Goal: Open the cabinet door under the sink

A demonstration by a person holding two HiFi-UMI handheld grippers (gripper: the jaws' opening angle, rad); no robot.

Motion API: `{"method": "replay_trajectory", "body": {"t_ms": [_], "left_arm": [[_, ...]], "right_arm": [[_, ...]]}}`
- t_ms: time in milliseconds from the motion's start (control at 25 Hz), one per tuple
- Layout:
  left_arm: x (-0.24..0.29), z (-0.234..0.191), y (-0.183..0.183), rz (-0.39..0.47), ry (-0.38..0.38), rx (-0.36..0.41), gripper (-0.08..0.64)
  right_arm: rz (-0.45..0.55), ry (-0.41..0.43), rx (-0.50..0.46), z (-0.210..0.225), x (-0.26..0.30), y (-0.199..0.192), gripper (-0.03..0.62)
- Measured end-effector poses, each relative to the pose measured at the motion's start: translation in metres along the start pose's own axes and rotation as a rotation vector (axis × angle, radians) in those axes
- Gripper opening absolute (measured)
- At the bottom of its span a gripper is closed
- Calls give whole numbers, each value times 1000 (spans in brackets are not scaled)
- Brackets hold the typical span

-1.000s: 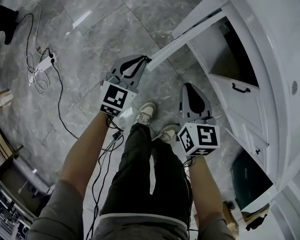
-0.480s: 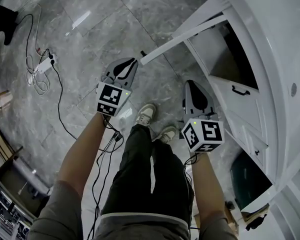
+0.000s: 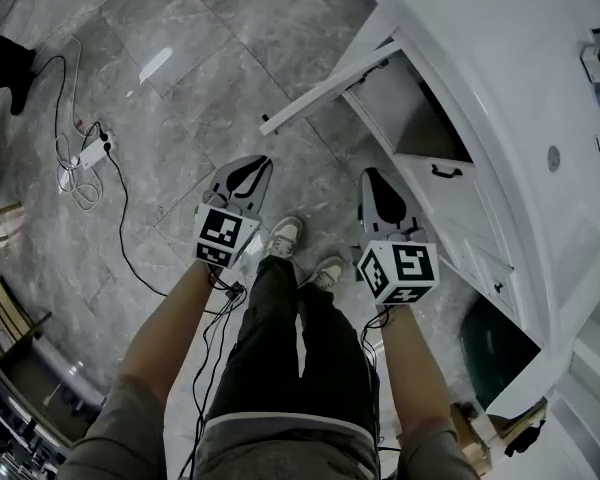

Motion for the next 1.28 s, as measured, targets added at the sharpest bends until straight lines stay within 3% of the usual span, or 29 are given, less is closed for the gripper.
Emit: {"method": "replay_trajectory", "body": {"t_ms": [360, 600, 1280], "left_arm": [[-32, 8, 106, 88, -7, 23, 29], [-62, 5, 180, 99, 23, 121, 28], [-143, 54, 380, 331, -94, 217, 28]], "right_arm": [[63, -39, -24, -17, -76, 62, 37], [100, -66, -67, -27, -130, 108, 37], [327, -90, -102, -63, -278, 234, 37]]}}
Point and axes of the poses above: the fingertips, and each gripper's own axes: x forward along the fingers, z to its right, y out of its top, the point moved 4 cm from there along -x, backward along the fingers, and after that the axes turned 13 degrees about x, right-handed, at the moved point
